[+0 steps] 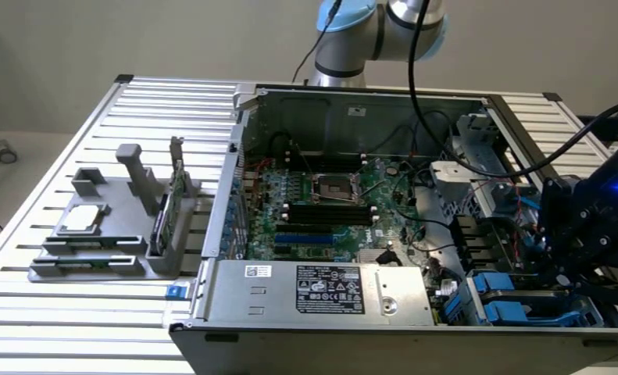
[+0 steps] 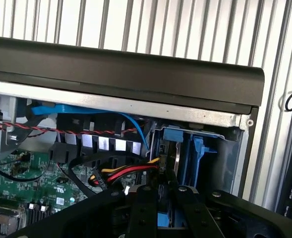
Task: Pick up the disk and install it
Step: 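Insert the first disk wire, then insert the second disk wire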
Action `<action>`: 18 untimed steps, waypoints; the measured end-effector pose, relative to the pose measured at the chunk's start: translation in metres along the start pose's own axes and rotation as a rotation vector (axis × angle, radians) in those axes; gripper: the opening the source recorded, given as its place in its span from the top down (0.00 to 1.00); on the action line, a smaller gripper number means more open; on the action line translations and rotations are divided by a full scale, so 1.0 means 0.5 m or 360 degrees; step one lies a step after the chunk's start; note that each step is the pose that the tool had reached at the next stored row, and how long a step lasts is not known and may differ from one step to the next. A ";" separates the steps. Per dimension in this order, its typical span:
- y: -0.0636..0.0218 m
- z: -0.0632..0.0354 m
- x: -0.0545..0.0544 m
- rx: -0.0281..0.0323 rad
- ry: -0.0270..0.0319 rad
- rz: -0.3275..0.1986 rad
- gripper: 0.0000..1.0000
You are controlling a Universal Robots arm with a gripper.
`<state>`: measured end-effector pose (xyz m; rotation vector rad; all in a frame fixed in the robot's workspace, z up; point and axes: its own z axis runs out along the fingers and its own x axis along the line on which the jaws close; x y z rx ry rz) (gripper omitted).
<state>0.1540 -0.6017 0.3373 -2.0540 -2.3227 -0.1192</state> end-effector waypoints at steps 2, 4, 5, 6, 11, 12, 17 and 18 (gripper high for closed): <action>0.000 0.001 0.000 -0.00047 -0.00010 0.0000 0.82; 0.000 0.001 0.000 -0.00103 -0.00021 -0.0001 0.82; 0.000 0.001 0.000 -0.00130 -0.00028 -0.0001 0.82; -0.001 0.002 0.000 -0.00156 -0.00033 -0.0001 0.82; -0.006 0.006 0.000 -0.00225 -0.00032 -0.0002 0.82; -0.008 0.007 0.000 -0.00227 -0.00032 -0.0002 0.82; -0.011 0.008 0.001 -0.00226 -0.00047 -0.0002 0.82; -0.011 0.008 0.001 -0.00227 -0.00048 -0.0002 0.82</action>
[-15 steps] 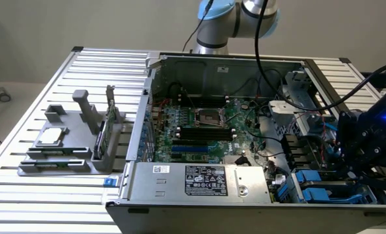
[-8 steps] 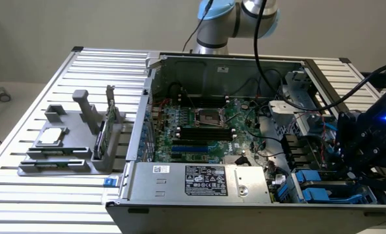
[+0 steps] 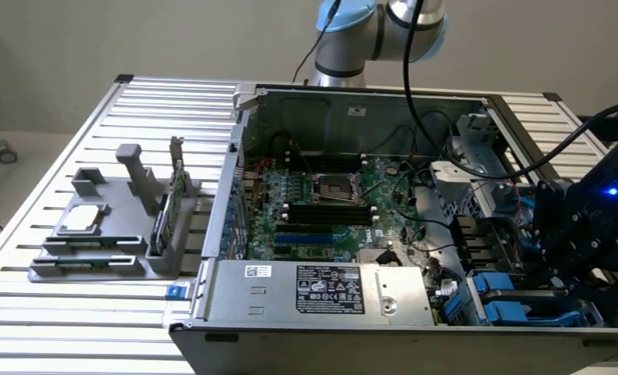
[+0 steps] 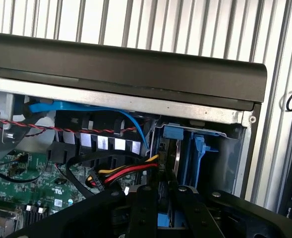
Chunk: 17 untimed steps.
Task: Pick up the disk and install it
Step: 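Insert the second disk wire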
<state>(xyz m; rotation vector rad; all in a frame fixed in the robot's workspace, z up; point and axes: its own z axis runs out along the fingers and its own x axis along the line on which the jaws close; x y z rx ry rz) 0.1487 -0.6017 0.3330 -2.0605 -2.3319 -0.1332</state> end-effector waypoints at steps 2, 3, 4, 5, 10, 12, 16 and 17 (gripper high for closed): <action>0.000 0.001 0.000 -0.00001 0.00004 0.0001 0.82; 0.000 0.001 0.000 -0.00002 0.00005 0.0003 0.82; 0.000 0.001 0.000 -0.00005 0.00005 0.0006 0.82; 0.000 0.001 0.000 -0.00008 0.00002 0.0010 0.82; 0.000 0.000 0.000 -0.00030 -0.00011 0.0039 0.82; 0.000 -0.001 0.000 -0.00037 -0.00016 0.0054 0.82; 0.000 -0.005 0.000 -0.00011 -0.00030 0.0088 0.82; 0.000 -0.007 0.000 0.00003 -0.00031 0.0096 0.82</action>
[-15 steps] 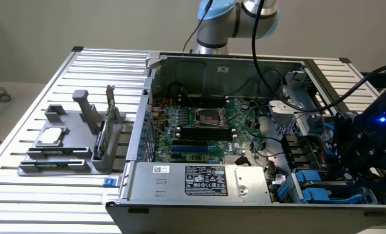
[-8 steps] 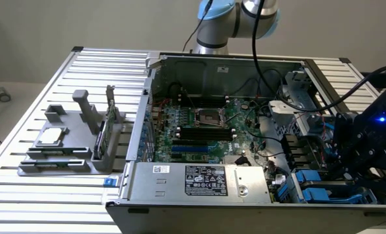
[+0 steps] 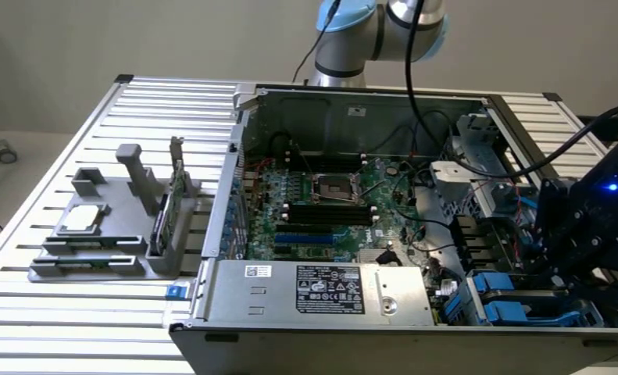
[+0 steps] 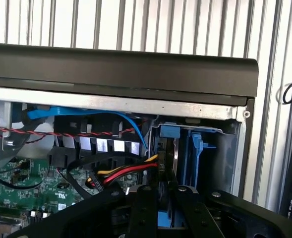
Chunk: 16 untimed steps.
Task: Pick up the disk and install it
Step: 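Insert the second disk wire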
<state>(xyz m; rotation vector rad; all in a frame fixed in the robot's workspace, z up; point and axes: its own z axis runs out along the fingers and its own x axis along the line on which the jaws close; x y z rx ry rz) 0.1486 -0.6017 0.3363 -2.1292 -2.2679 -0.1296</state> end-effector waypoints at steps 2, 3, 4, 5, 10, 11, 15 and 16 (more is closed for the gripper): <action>0.000 -0.004 0.000 0.00052 -0.00001 0.0015 0.82; 0.000 -0.005 0.000 0.00076 -0.00002 0.0022 0.82; 0.000 -0.007 0.000 0.00100 -0.00003 0.0029 0.82; 0.000 -0.008 0.001 0.00129 -0.00004 0.0036 0.82; 0.001 -0.009 0.001 0.00191 -0.00013 0.0081 0.82; 0.001 -0.009 0.001 0.00191 -0.00018 0.0091 0.82; 0.001 -0.010 0.001 0.00174 -0.00030 0.0126 0.83; 0.001 -0.010 0.001 0.00173 -0.00030 0.0133 0.83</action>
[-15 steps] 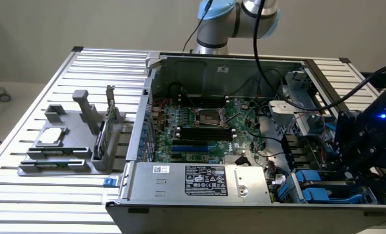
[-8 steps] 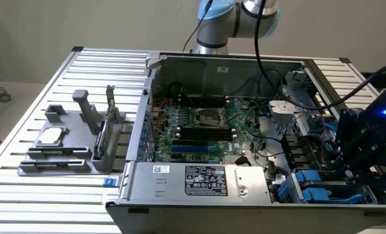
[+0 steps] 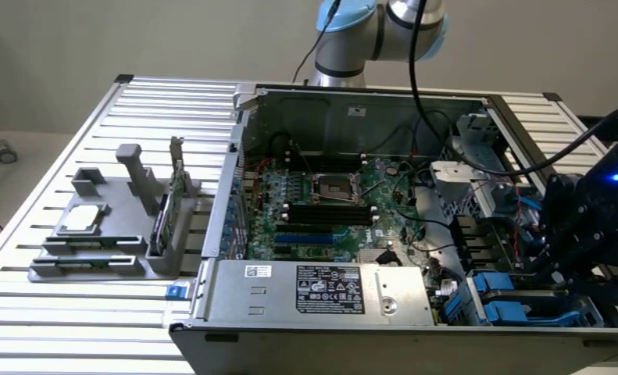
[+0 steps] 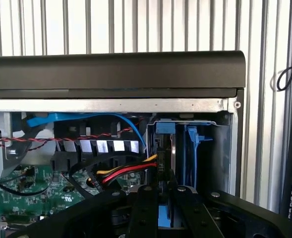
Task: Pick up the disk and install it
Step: 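Insert the second disk wire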
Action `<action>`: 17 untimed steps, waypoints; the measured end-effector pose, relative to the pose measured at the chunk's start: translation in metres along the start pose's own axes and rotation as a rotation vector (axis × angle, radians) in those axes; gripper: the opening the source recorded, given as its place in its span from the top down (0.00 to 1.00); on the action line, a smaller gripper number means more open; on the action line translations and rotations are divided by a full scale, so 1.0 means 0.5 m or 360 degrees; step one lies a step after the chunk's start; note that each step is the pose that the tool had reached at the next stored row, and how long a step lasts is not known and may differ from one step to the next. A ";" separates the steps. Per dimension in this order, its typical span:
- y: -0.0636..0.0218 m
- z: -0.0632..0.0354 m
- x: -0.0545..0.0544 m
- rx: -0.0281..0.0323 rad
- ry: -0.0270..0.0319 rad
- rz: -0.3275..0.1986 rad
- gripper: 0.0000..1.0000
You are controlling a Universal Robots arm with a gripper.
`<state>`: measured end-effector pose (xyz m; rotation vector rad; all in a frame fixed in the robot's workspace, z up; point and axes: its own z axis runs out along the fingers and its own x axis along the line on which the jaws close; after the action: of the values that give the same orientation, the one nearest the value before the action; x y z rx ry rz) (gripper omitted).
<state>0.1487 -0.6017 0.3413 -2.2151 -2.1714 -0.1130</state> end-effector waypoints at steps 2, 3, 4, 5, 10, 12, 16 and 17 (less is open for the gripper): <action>0.000 -0.001 0.000 0.00000 -0.00001 0.0013 0.83; 0.000 -0.001 0.000 0.00000 -0.00005 0.0019 0.83; 0.000 -0.001 0.000 0.00004 -0.00006 0.0025 0.83; 0.000 -0.001 0.000 0.00005 -0.00007 0.0030 0.83; 0.000 -0.003 0.000 0.00048 -0.00019 0.0061 0.82; 0.000 -0.004 0.000 0.00068 -0.00024 0.0072 0.75; 0.003 -0.010 0.001 0.00085 -0.00023 0.0083 0.75; 0.006 -0.011 0.001 0.00087 -0.00024 0.0084 0.75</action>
<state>0.1517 -0.6017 0.3469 -2.2680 -2.1096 -0.1037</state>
